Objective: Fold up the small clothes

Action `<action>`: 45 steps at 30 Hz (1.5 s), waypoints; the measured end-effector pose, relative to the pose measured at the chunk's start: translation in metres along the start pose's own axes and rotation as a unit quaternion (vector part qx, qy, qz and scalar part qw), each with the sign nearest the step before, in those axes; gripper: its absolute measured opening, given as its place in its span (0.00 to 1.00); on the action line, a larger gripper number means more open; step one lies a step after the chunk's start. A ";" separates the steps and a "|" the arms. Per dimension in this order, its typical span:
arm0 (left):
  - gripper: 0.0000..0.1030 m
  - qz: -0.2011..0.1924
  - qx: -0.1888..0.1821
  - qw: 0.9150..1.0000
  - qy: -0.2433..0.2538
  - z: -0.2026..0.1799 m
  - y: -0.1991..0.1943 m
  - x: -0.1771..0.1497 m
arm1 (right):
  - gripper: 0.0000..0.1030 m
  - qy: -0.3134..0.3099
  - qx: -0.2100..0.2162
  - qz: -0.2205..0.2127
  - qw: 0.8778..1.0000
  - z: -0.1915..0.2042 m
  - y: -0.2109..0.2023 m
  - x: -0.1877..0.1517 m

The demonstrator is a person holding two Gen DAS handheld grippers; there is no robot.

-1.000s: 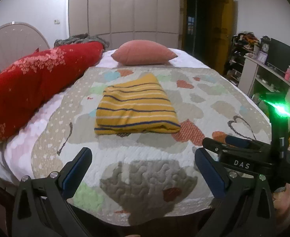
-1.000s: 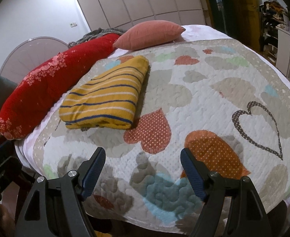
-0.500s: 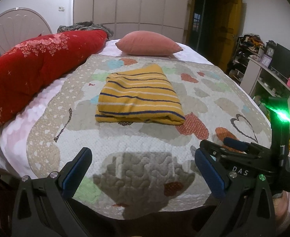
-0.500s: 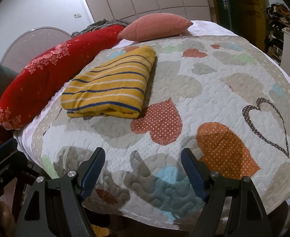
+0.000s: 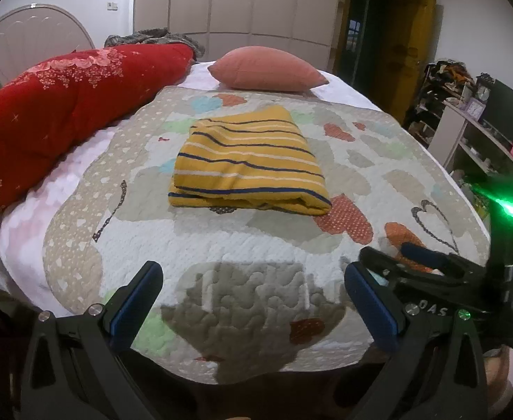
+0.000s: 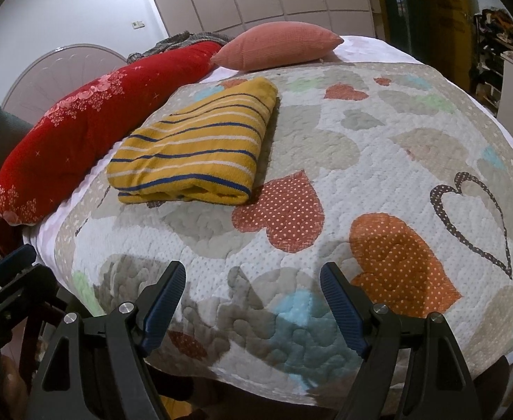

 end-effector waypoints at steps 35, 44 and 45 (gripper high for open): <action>1.00 0.034 0.051 0.998 -0.027 0.041 0.015 -0.024 | 0.83 -0.071 -0.057 -0.011 0.996 0.024 -0.003 0.004; 1.00 0.039 0.040 0.998 -0.022 0.034 0.017 -0.027 | 0.83 -0.061 -0.061 -0.013 0.996 0.018 -0.004 0.006; 1.00 0.038 0.039 0.998 -0.021 0.034 0.017 -0.027 | 0.84 -0.061 -0.061 -0.014 0.996 0.018 -0.004 0.006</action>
Point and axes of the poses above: each gripper's, at about its wrist camera, not at the fingertips, and y roughly the way its jaws point, z to its left, x to its top, the point moved 7 cm from there along y, roughly the way its jaws point, and after that the axes turned 2 degrees about -y, right-handed, at the moved point
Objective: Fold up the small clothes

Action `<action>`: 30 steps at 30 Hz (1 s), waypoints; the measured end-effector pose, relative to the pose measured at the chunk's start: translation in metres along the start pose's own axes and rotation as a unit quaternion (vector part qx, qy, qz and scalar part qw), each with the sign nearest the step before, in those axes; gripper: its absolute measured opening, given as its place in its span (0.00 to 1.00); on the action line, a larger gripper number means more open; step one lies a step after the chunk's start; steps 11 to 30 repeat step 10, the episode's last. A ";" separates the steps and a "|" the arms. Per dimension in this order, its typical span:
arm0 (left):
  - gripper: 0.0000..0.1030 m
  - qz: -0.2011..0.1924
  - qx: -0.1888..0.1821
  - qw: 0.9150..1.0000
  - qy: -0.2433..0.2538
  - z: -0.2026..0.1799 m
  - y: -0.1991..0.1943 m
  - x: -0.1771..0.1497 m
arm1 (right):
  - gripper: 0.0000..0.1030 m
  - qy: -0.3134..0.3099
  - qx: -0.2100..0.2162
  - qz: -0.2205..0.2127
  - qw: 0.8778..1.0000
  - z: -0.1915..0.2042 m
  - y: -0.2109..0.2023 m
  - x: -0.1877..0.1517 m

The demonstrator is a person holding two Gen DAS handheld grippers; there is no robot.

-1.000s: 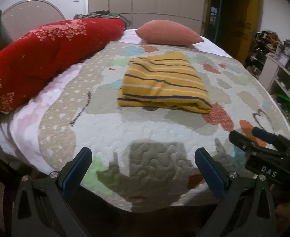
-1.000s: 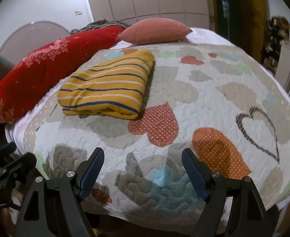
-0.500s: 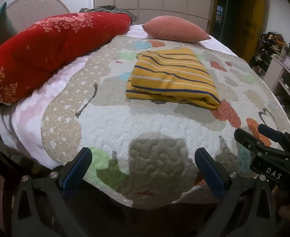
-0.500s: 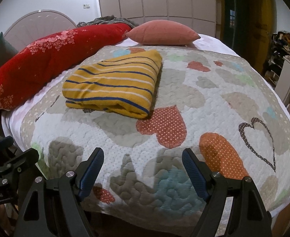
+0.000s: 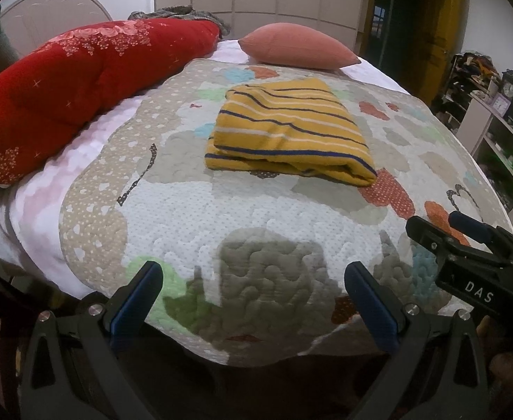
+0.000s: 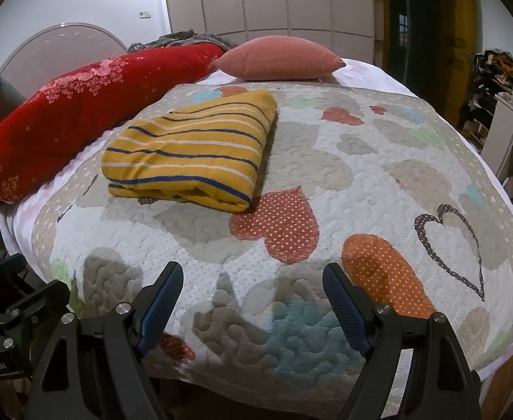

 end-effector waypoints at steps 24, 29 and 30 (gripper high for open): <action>1.00 0.002 0.003 1.000 0.002 0.000 0.003 -0.002 | 0.84 -0.003 0.003 0.008 1.000 0.001 0.005 -0.004; 1.00 0.002 0.003 1.000 0.002 0.000 0.003 -0.002 | 0.84 -0.003 0.003 0.008 1.000 0.001 0.005 -0.004; 1.00 0.002 0.003 1.000 0.002 0.000 0.003 -0.002 | 0.84 -0.003 0.003 0.008 1.000 0.001 0.005 -0.004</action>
Point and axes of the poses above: each gripper's, at about its wrist camera, not at the fingertips, and y roughly the way its jaws point, z to its left, x to its top, the point moved 7 cm from there along y, roughly the way its jaws point, and after that the axes turned 2 degrees about -y, right-handed, at the moved point
